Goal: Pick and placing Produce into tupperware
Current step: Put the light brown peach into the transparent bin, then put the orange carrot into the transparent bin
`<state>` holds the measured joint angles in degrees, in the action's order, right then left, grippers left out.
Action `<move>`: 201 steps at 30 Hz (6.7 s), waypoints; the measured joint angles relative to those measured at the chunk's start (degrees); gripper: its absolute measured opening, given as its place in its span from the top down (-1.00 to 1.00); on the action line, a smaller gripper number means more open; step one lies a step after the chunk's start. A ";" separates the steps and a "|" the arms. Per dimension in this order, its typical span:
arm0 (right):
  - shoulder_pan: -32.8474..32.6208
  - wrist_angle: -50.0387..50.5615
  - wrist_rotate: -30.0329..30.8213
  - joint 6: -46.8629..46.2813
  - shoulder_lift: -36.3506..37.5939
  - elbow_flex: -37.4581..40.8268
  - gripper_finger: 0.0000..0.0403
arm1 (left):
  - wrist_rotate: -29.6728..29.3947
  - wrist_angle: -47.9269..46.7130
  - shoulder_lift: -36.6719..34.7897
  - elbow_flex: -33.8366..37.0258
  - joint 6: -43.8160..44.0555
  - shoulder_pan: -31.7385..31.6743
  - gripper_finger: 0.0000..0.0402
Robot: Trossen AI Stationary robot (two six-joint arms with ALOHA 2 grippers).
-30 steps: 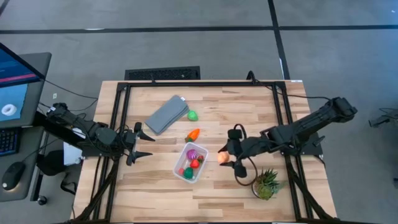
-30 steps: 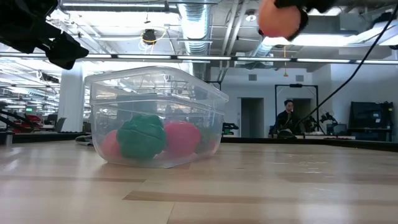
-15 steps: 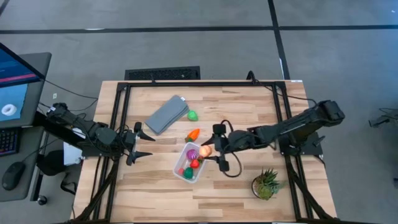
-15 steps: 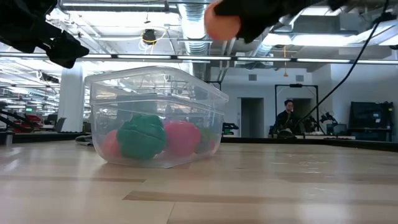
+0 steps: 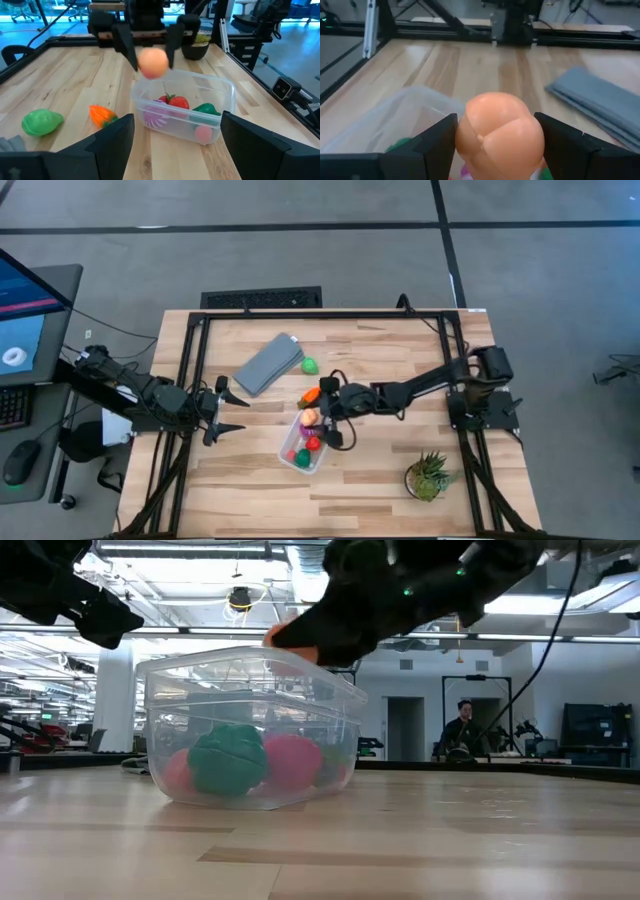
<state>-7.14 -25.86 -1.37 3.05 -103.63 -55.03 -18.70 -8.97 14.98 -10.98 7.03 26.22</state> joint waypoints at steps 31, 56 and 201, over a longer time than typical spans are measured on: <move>-0.72 9.58 -5.02 0.46 -2.87 -4.54 -0.46 | -0.16 -0.07 0.00 0.02 0.30 0.02 -0.42; 4.99 27.18 4.71 8.50 10.68 -4.60 -0.64 | -0.77 -0.74 0.02 0.04 0.33 0.02 -0.42; -53.63 74.52 70.53 -29.32 39.46 -3.46 -0.57 | 36.02 27.52 78.01 -24.46 -14.75 -41.59 -0.48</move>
<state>-60.76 48.67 69.16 -26.27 -64.16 -58.49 17.32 18.55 92.99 -35.45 -7.72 -15.38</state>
